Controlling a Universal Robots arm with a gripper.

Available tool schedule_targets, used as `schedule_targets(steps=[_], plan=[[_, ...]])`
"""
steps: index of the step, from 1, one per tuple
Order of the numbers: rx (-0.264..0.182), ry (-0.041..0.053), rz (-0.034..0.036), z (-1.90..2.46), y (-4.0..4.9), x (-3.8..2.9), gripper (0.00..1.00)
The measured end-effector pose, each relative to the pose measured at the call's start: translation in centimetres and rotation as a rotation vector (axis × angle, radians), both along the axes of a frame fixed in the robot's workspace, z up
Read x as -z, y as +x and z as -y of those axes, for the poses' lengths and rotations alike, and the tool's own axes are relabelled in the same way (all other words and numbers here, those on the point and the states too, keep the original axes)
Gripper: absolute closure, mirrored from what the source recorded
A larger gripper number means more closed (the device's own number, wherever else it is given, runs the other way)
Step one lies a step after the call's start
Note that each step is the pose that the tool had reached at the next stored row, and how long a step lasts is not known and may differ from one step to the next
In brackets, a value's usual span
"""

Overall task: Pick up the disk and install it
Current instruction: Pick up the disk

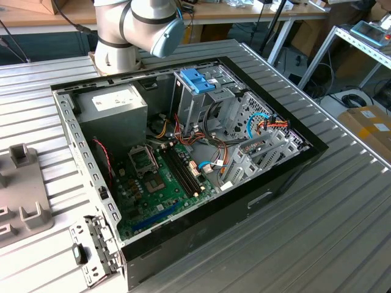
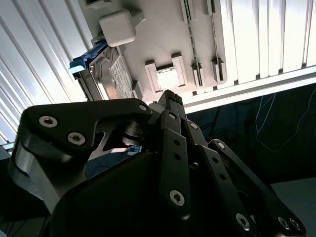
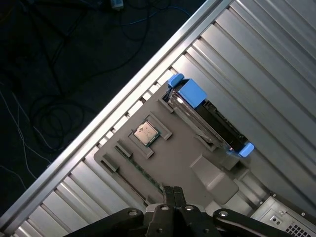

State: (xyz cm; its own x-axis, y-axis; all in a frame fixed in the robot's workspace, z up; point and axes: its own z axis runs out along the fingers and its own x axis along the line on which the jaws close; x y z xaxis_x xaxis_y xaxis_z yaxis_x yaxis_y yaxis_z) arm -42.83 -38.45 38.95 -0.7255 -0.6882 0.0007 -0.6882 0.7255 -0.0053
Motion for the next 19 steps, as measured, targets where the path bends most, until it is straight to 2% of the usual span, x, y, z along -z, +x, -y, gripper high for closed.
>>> schedule_targets(steps=[19], plan=[[-0.032,-0.0027,0.0,0.0,0.0,0.0,0.9]])
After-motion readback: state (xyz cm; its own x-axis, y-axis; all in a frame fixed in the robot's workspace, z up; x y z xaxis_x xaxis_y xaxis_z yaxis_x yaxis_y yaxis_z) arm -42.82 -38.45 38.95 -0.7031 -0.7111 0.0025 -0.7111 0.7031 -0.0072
